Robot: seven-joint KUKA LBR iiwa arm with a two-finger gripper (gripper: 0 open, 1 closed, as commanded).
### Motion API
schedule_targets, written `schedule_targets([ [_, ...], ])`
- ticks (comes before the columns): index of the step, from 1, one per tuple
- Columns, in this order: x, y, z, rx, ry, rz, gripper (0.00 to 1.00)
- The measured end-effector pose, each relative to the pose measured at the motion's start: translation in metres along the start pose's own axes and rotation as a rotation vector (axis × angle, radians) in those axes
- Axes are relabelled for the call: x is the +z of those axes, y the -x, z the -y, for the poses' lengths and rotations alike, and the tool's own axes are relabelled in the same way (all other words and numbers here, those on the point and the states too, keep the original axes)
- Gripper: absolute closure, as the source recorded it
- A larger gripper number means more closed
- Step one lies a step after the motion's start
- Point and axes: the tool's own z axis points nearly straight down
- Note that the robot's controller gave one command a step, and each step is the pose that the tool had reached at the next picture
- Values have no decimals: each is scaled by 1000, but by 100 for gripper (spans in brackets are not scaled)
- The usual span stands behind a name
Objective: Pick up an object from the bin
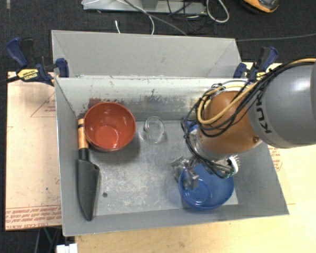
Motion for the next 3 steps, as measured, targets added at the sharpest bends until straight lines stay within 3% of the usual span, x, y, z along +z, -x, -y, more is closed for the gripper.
schedule_targets([
  [1, -76, 0, -35, -133, 6, -7, 100],
  [2, -196, 6, 16, -36, 2, -1, 100],
  [3, -134, -2, -15, -112, 6, -1, 100],
])
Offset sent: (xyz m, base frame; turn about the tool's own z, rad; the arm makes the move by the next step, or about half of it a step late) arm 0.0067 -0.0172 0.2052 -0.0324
